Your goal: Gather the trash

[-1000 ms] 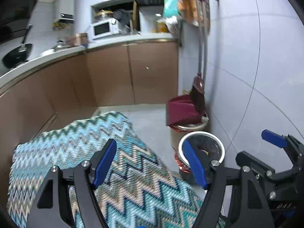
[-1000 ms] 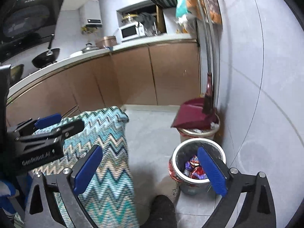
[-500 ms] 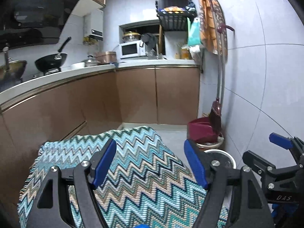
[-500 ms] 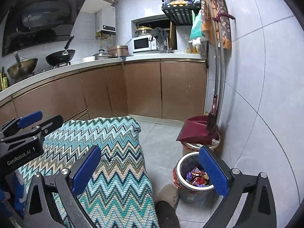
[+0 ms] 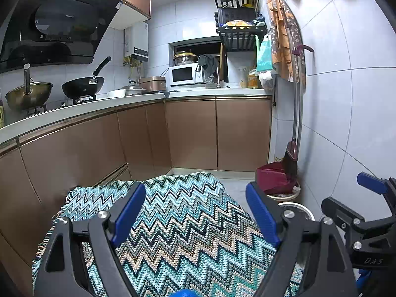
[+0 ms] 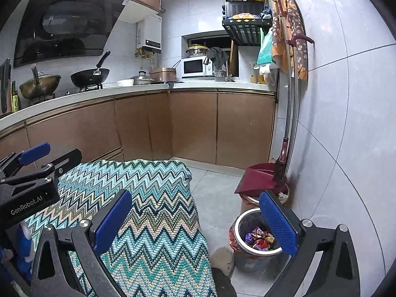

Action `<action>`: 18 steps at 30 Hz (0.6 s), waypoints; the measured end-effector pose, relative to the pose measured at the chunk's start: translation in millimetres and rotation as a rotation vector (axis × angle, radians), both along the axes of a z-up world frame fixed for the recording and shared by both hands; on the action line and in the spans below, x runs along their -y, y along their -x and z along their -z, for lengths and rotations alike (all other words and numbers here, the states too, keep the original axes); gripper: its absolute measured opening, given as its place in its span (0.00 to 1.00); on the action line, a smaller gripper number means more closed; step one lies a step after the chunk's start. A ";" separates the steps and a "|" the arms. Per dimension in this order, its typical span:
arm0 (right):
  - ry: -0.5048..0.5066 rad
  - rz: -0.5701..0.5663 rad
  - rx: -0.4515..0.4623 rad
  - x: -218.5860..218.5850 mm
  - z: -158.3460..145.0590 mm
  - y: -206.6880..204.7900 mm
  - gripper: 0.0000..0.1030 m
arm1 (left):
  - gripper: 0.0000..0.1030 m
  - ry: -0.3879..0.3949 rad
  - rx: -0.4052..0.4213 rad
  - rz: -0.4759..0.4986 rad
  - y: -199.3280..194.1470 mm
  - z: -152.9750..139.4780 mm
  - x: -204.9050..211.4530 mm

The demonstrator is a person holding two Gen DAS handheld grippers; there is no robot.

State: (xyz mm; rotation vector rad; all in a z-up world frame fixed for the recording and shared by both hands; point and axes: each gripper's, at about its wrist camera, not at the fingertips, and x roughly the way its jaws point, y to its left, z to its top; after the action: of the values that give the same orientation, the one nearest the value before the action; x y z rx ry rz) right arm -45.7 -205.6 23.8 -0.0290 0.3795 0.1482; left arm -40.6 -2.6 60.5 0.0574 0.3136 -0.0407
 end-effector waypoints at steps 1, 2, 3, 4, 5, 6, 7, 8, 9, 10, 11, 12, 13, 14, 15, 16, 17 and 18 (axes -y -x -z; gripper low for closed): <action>0.001 0.001 0.002 0.2 -0.3 0.9 1.00 | 0.80 -0.002 0.000 -0.002 0.7 0.8 0.6; 0.002 0.002 0.005 0.5 -0.8 1.5 1.00 | 0.80 -0.002 -0.002 -0.002 0.8 1.3 1.0; 0.003 0.005 0.008 1.1 -1.3 2.1 1.00 | 0.80 -0.003 -0.003 0.000 1.0 1.8 1.4; 0.003 0.006 0.009 2.2 -1.6 2.5 1.00 | 0.80 -0.004 -0.003 -0.001 1.9 2.2 1.6; 0.002 0.009 0.011 2.7 -1.7 3.2 1.00 | 0.80 -0.006 -0.004 -0.002 2.1 3.1 2.2; 0.002 0.011 0.014 4.2 -1.7 3.8 1.00 | 0.80 -0.007 -0.005 -0.001 2.1 3.8 2.5; 0.003 0.013 0.015 4.6 -1.9 4.0 1.00 | 0.80 -0.009 -0.007 0.001 1.8 4.5 2.9; 0.003 0.014 0.016 4.5 -1.7 4.4 1.00 | 0.80 -0.010 -0.009 0.002 1.7 5.3 3.4; 0.005 0.015 0.015 4.2 -1.3 4.3 1.00 | 0.80 -0.011 -0.012 0.004 1.3 6.1 3.6; 0.008 0.016 0.014 3.9 -0.5 3.8 1.00 | 0.80 -0.011 -0.015 0.004 1.6 7.6 4.7; 0.009 0.016 0.012 3.5 0.4 3.3 1.00 | 0.80 -0.011 -0.016 0.006 1.5 9.0 4.3; 0.008 0.016 0.008 3.1 2.1 2.5 1.00 | 0.80 -0.012 -0.018 0.006 1.3 10.2 3.3; 0.007 0.014 0.004 3.6 4.0 1.9 1.00 | 0.80 -0.014 -0.024 0.006 0.5 12.5 3.4; 0.006 0.014 -0.001 3.7 5.8 0.8 1.00 | 0.80 -0.014 -0.030 0.006 -0.3 14.1 3.0; 0.006 0.014 -0.007 3.5 7.8 -0.4 1.00 | 0.80 -0.013 -0.038 0.008 -1.6 16.2 2.7; 0.007 0.014 -0.012 3.7 9.5 -1.6 1.00 | 0.80 -0.011 -0.044 0.008 -2.7 17.8 2.3; 0.007 0.015 -0.017 4.0 11.1 -2.6 1.00 | 0.80 -0.011 -0.051 0.008 -3.9 20.3 2.2; 0.006 0.017 -0.020 4.4 12.9 -3.3 1.00 | 0.80 -0.012 -0.056 0.008 -4.9 22.6 2.3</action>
State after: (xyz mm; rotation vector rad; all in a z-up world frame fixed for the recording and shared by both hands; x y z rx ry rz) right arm -42.4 -210.0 10.9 -0.0306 0.3999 0.1308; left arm -35.7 -4.9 37.9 0.0692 0.3697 -0.0487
